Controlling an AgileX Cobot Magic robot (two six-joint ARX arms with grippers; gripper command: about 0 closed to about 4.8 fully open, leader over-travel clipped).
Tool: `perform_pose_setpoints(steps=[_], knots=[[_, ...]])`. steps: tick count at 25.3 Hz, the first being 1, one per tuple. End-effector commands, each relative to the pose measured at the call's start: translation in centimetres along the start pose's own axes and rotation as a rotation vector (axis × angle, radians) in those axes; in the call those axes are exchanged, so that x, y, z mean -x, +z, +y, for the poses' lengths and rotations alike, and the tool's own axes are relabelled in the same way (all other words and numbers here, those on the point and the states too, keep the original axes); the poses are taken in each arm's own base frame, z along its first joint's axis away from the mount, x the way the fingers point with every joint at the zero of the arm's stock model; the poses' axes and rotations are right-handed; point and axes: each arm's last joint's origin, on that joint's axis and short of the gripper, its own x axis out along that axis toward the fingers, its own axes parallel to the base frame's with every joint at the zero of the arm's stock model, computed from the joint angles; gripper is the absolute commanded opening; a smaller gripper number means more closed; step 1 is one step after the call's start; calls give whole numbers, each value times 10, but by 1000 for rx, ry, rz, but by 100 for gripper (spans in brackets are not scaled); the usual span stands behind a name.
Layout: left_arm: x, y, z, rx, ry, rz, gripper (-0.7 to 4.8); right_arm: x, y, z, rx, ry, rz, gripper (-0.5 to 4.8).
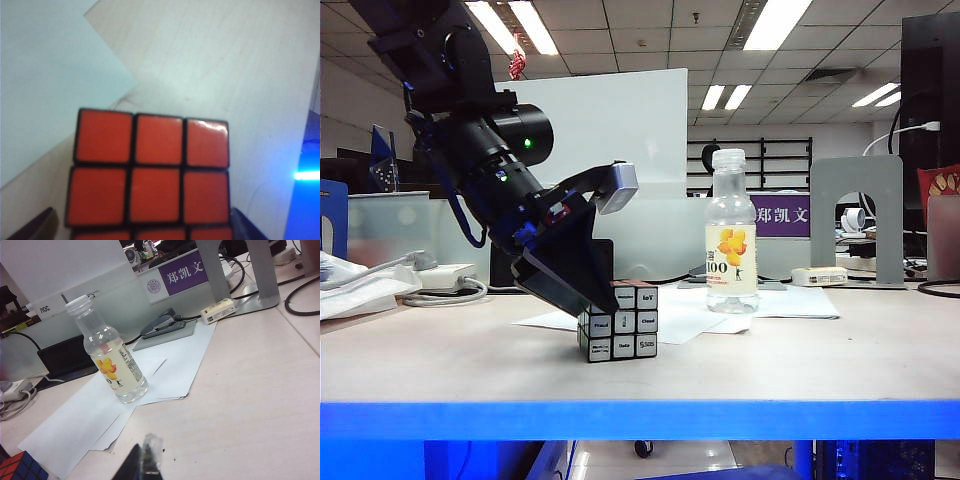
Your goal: Rotate the Rubik's Cube so that the bottom side is facing up.
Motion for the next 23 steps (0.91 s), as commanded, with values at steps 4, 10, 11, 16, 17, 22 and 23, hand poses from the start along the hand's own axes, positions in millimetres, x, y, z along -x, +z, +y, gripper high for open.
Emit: perform_pose_setpoints(steps=[4, 10, 11, 16, 17, 22, 23], knots=[[-5, 12, 2, -24, 26, -84, 479, 0, -1, 0, 0, 6, -8, 13], [-18, 4, 7, 46, -18, -61, 479, 0, -1, 0, -1, 6, -7, 14], [-18, 4, 7, 44, -17, -63, 479, 0, -1, 0, -1, 6, -7, 13], [-18, 5, 8, 38, -4, -65, 462, 0, -2, 0, -1, 5, 2, 13], [-18, 5, 7, 39, -5, -66, 430, 0, -2, 0, -2, 7, 7, 14], [-18, 5, 7, 37, -8, -70, 242, 0, -3, 0, -2, 8, 9, 13], [-18, 5, 7, 37, -8, -70, 220, 0, -3, 0, -2, 8, 9, 14]])
